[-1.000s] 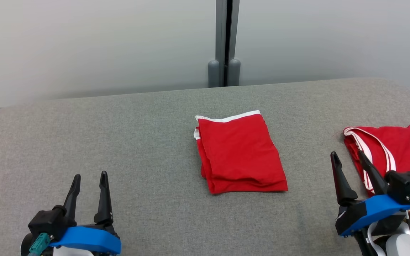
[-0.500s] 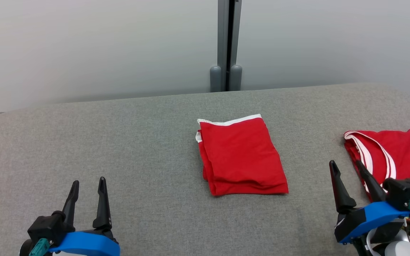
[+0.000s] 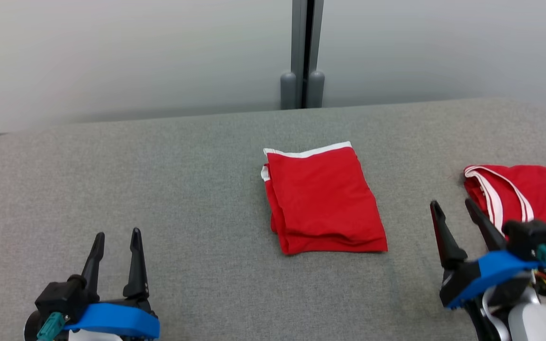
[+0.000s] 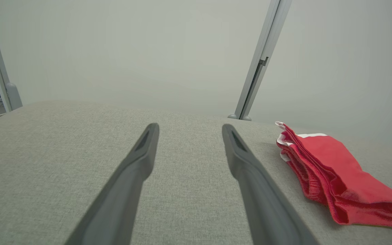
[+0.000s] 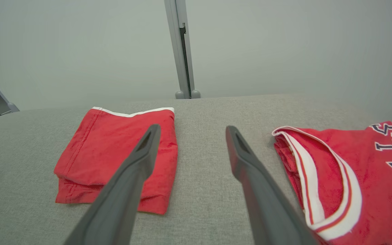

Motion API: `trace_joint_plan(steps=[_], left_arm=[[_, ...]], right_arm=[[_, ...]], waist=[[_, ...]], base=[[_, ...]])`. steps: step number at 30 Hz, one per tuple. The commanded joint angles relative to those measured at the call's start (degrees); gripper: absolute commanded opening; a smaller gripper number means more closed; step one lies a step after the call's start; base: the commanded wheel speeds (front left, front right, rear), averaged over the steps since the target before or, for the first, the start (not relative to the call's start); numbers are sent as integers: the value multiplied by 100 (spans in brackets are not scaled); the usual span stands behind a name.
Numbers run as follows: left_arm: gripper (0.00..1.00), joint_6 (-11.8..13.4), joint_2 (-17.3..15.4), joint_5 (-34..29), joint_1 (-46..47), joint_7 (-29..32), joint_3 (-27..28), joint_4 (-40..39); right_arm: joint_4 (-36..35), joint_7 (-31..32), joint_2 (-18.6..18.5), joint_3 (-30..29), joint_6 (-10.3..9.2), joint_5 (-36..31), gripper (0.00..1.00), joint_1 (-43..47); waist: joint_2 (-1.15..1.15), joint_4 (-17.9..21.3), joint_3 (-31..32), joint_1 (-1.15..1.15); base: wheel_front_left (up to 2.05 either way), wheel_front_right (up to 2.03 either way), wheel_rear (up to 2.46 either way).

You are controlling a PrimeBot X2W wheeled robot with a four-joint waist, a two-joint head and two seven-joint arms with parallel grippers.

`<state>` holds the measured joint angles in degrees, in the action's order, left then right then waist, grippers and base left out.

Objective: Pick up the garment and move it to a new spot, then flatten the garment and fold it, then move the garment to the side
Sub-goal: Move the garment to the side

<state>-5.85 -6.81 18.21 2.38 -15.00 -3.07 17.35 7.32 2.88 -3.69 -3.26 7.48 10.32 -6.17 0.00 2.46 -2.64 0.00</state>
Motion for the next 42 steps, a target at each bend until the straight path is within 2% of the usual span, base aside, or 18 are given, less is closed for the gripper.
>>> trace_joint_plan(steps=[1,8,15,22,25,29,30,31,32,33,37,42], left_arm=[[100,12,-14,-21,126,-23,-12,-66],[100,-32,-26,-72,433,-23,-118,-220],[100,-72,3,-111,799,-23,-278,-307],[100,-108,110,-74,957,-23,-345,-244],[100,-119,142,-84,919,-23,-354,-214],[100,-120,170,-97,877,-23,-301,-193],[100,-120,174,-106,879,-23,-297,-189],[100,-123,176,-112,883,-23,-287,-184],[100,-123,176,-112,883,-23,-287,-184],[100,-127,176,-118,894,-23,-272,-179],[100,-136,158,-124,902,-24,-239,-162],[100,-149,89,-87,784,-23,-109,-188]], right_arm=[[8,122,-26,43,3,78,100,-275],[639,1058,-27,111,3,212,100,-1452],[2045,2139,-68,75,3,58,100,-2694],[3595,2474,-50,-256,3,-370,100,-3412],[4048,2601,-3,-324,2,-363,100,-3441],[4443,2798,53,-118,3,-340,100,-3448],[4514,2853,73,-4,5,-254,60,-3452],[4534,2858,89,124,10,-187,27,-3471],[4534,2858,89,124,10,-187,27,-3471],[4498,2821,102,333,12,-119,0,-3499],[4224,2654,-147,1066,8,206,0,-3681],[3457,2860,-525,2351,3,924,0,-4109]], waist=[[0,-32,-130,0],[0,-238,-648,0],[0,-560,-1161,0],[0,-847,-1363,0],[0,-877,-1377,0],[0,-810,-1387,0],[0,-781,-1381,0],[0,-742,-1375,0],[0,-742,-1375,0],[0,-701,-1367,0],[0,-465,-1300,0],[0,67,-1165,0]], base=[[0,0,0],[0,0,0],[0,0,0],[0,0,0],[0,0,0],[0,0,0],[0,0,0],[0,0,0],[0,0,0],[0,0,0],[0,0,0],[0,0,0]])
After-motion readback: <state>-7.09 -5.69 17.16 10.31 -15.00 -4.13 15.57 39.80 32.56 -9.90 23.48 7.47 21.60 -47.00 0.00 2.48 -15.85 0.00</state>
